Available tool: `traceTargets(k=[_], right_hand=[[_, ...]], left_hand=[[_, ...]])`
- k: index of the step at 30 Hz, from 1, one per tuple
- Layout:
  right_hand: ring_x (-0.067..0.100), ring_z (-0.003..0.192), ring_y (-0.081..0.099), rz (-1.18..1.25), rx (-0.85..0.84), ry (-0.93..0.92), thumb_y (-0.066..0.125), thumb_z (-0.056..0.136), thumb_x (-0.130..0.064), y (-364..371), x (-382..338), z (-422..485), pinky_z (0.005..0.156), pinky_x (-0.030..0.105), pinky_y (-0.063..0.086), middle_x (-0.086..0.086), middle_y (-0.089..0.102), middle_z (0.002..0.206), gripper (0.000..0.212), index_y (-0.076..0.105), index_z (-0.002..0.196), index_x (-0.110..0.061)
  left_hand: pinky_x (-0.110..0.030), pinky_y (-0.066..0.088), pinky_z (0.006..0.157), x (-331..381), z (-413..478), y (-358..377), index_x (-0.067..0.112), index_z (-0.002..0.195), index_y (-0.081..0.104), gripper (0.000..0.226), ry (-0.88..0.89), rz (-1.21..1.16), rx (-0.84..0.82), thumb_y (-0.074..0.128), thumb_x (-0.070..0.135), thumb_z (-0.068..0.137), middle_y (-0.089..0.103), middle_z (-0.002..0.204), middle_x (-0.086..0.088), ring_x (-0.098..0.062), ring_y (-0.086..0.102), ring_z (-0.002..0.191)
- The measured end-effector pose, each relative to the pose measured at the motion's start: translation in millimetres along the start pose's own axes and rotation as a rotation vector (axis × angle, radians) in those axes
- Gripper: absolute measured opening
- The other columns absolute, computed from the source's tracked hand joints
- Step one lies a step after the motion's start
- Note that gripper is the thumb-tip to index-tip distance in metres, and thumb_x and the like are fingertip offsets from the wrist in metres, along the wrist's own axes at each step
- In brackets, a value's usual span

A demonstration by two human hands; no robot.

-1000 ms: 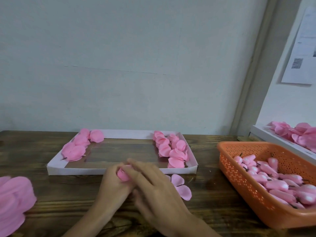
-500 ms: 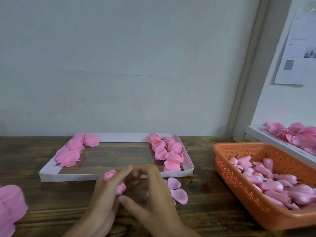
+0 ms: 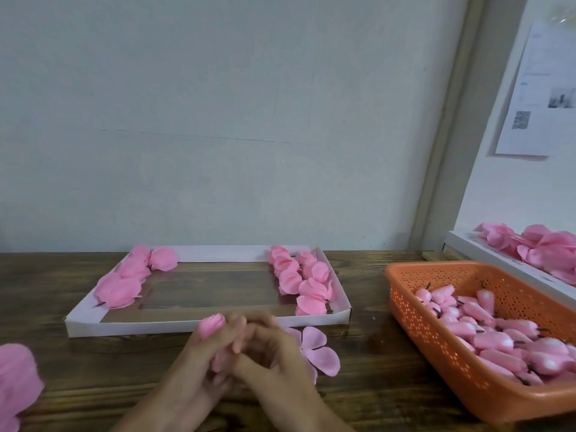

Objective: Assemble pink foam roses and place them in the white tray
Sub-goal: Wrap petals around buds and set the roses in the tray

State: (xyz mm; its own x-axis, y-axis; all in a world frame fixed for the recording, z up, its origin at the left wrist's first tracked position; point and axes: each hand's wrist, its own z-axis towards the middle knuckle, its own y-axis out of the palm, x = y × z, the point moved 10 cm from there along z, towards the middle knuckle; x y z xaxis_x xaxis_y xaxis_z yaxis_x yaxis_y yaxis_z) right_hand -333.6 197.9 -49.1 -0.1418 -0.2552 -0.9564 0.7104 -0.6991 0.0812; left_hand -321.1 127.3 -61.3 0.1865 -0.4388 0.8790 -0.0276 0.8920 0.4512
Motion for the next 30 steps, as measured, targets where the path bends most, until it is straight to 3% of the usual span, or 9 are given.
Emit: traceTargets(k=[2, 4, 7, 11, 13, 18, 23, 27, 30], right_hand=[[0.020, 0.070, 0.070, 0.192, -0.088, 0.136, 0.074, 0.086, -0.013, 13, 8, 0, 0.069, 0.028, 0.058, 0.010, 0.073, 0.081, 0.018, 0.063, 0.088, 0.001], [0.027, 0.066, 0.069, 0.347, -0.104, 0.243, 0.071, 0.085, -0.012, 19, 21, 1, 0.063, 0.030, 0.057, 0.017, 0.070, 0.079, 0.018, 0.064, 0.094, 0.002], [0.032, 0.066, 0.068, 0.477, -0.026, 0.295, 0.064, 0.087, -0.010, 21, 33, 1, 0.059, 0.035, 0.056, 0.021, 0.069, 0.078, 0.015, 0.067, 0.099, -0.002], [0.027, 0.072, 0.066, 0.472, -0.007, 0.211, 0.064, 0.089, -0.006, 20, 31, 5, 0.065, 0.035, 0.057, 0.015, 0.074, 0.107, 0.033, 0.053, 0.120, -0.001], [0.027, 0.072, 0.065, 0.388, -0.004, 0.179, 0.064, 0.090, -0.010, 17, 30, 4, 0.069, 0.035, 0.057, 0.015, 0.074, 0.097, 0.034, 0.054, 0.120, 0.001], [0.027, 0.059, 0.062, 0.340, -0.005, 0.345, 0.075, 0.093, -0.028, 24, 31, -3, 0.056, 0.033, 0.053, 0.010, 0.061, 0.065, 0.019, 0.069, 0.096, -0.010], [0.020, 0.055, 0.054, 0.182, 0.028, 0.411, 0.043, 0.111, -0.038, 23, 38, -6, 0.052, 0.029, 0.045, 0.005, 0.055, 0.064, 0.030, 0.064, 0.107, -0.016], [0.026, 0.059, 0.061, 0.235, 0.022, 0.261, 0.052, 0.109, -0.016, 21, 30, -9, 0.058, 0.033, 0.053, 0.011, 0.067, 0.071, 0.015, 0.062, 0.119, -0.012], [0.026, 0.063, 0.065, 0.212, 0.036, 0.180, 0.051, 0.107, 0.000, 17, 28, -7, 0.064, 0.034, 0.059, 0.011, 0.074, 0.083, 0.020, 0.060, 0.122, -0.011]], left_hand=[[-0.017, 0.036, 0.039, 2, -3, -1, 0.010, 0.063, 0.059, 0.052, -0.023, 0.012, -0.052, 0.096, 0.047, 0.064, 0.067, 0.114, -0.028, -0.025, 0.059, 0.060], [-0.015, 0.036, 0.033, 2, -4, -2, 0.009, 0.065, 0.057, 0.055, -0.031, 0.030, -0.053, 0.095, 0.049, 0.066, 0.069, 0.108, -0.025, -0.015, 0.057, 0.042], [-0.020, 0.043, 0.050, 1, -3, -6, 0.002, 0.073, 0.063, 0.057, -0.032, 0.147, 0.079, 0.086, 0.054, 0.075, 0.072, 0.112, -0.030, -0.031, 0.068, 0.070], [-0.022, 0.051, 0.043, 7, -3, -16, 0.001, 0.064, 0.063, 0.045, 0.055, 0.165, 0.272, 0.073, 0.042, 0.081, 0.076, 0.096, -0.027, -0.035, 0.079, 0.087], [-0.020, 0.045, 0.037, 13, -4, -14, -0.003, 0.063, 0.056, 0.044, 0.096, 0.168, 0.289, 0.071, 0.035, 0.081, 0.073, 0.088, -0.025, -0.032, 0.079, 0.091], [-0.016, 0.046, 0.038, 23, -6, -1, -0.008, 0.064, 0.045, 0.044, 0.131, 0.148, 0.209, 0.066, 0.025, 0.083, 0.055, 0.081, -0.045, -0.018, 0.069, 0.049], [-0.018, 0.039, 0.030, 18, -4, -5, -0.006, 0.061, 0.042, 0.057, 0.119, 0.183, 0.198, 0.065, 0.039, 0.086, 0.058, 0.083, -0.047, -0.023, 0.062, 0.042], [-0.020, 0.042, 0.034, 17, -1, -21, 0.005, 0.053, 0.057, 0.058, 0.124, 0.210, 0.273, 0.062, 0.049, 0.089, 0.072, 0.079, -0.029, -0.031, 0.070, 0.057], [-0.015, 0.034, 0.030, 11, 0, -24, -0.006, 0.071, 0.063, 0.060, 0.092, 0.214, 0.276, 0.063, 0.052, 0.089, 0.077, 0.097, -0.026, -0.021, 0.061, 0.041]])
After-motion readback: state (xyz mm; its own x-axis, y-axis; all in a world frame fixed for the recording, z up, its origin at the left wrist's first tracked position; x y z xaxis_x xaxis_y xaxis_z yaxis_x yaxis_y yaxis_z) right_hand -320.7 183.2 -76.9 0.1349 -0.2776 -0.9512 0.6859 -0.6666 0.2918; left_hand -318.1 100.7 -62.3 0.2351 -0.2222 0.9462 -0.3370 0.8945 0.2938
